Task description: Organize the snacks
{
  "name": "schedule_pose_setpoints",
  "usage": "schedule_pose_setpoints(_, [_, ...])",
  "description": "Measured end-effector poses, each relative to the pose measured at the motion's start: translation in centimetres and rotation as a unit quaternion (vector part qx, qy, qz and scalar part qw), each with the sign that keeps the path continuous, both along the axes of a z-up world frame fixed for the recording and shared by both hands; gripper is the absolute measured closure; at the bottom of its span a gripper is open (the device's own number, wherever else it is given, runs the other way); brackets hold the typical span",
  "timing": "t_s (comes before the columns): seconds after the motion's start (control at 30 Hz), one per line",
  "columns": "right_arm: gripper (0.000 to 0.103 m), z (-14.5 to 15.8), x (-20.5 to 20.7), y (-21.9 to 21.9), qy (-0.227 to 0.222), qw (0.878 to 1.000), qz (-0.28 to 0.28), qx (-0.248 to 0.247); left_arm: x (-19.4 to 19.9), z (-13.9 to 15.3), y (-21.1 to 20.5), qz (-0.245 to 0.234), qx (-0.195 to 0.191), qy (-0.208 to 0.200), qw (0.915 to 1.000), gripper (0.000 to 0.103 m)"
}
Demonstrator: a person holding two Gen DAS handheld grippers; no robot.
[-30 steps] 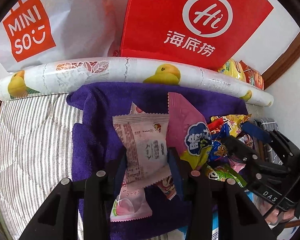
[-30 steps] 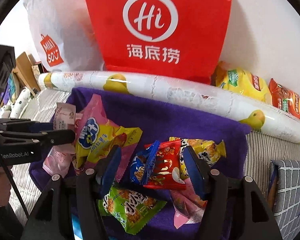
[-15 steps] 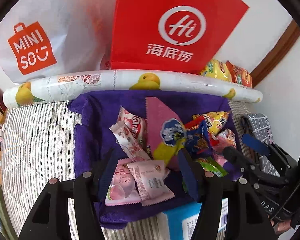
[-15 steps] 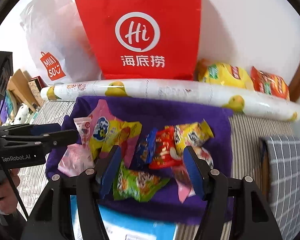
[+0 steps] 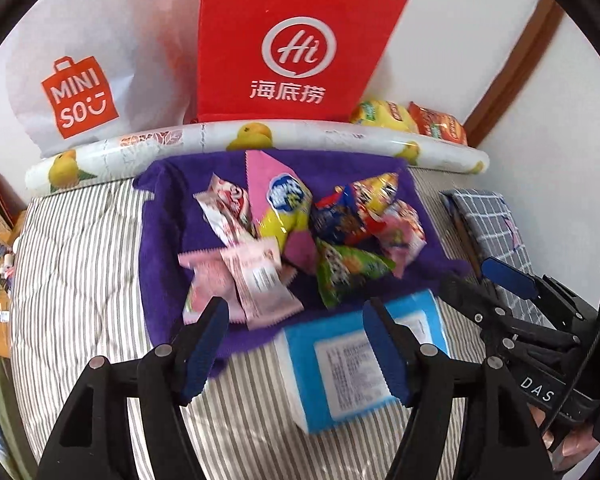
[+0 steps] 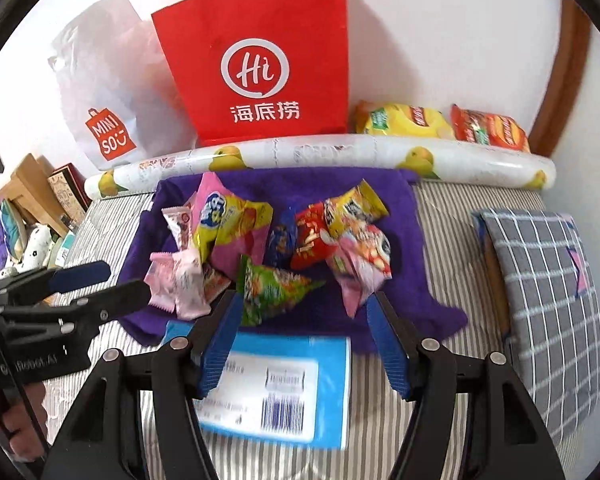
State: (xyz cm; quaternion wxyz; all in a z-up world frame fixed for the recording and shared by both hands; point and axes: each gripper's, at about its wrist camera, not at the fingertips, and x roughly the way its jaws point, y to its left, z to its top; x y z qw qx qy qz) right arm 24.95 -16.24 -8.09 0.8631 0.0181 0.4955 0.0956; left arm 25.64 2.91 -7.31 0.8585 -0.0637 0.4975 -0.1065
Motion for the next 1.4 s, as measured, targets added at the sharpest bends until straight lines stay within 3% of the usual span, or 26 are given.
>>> schedule_pose_setpoints(0.2, [0.025,1.0,-3.7,-0.8,-0.008,1.000,-0.021,-0.010,-4.7,1.5,-0.4,0.007,0.005,-0.028,0.9996,0.020])
schedule_pose_setpoints(0.33, [0.011,1.7,-6.4,-1.6,-0.009,0.999,-0.029,-0.012,-7.3,2.2,-0.6,0.015,0.006,-0.042,0.9990,0.014])
schedule_pose_setpoints(0.8, [0.011,3.2,-14.7,-4.7,-0.022,0.998,-0.058,0.000,-15.1,3.6,-2.5,0.030,0.017,-0.082,0.9960,0.013])
schedule_pose_setpoints(1.0, [0.000,4.7,-17.9,-5.2,-0.054,0.997,-0.062,-0.006,-18.4,4.4,-3.3,0.029,0.019,-0.108,0.9935,0.012])
schedule_pose_setpoints(1.13, [0.000,5.6,-20.0,-5.2,-0.077,0.995,-0.065,-0.018,-20.5,5.1,-3.4,0.037,0.025,-0.130,0.9906,0.005])
schedule_pose_setpoints(1.4, [0.000,6.5,-23.4,-5.5,-0.095,0.993,-0.060,-0.025,-24.3,6.1,-3.8,0.049,0.044,-0.157,0.9854,0.005])
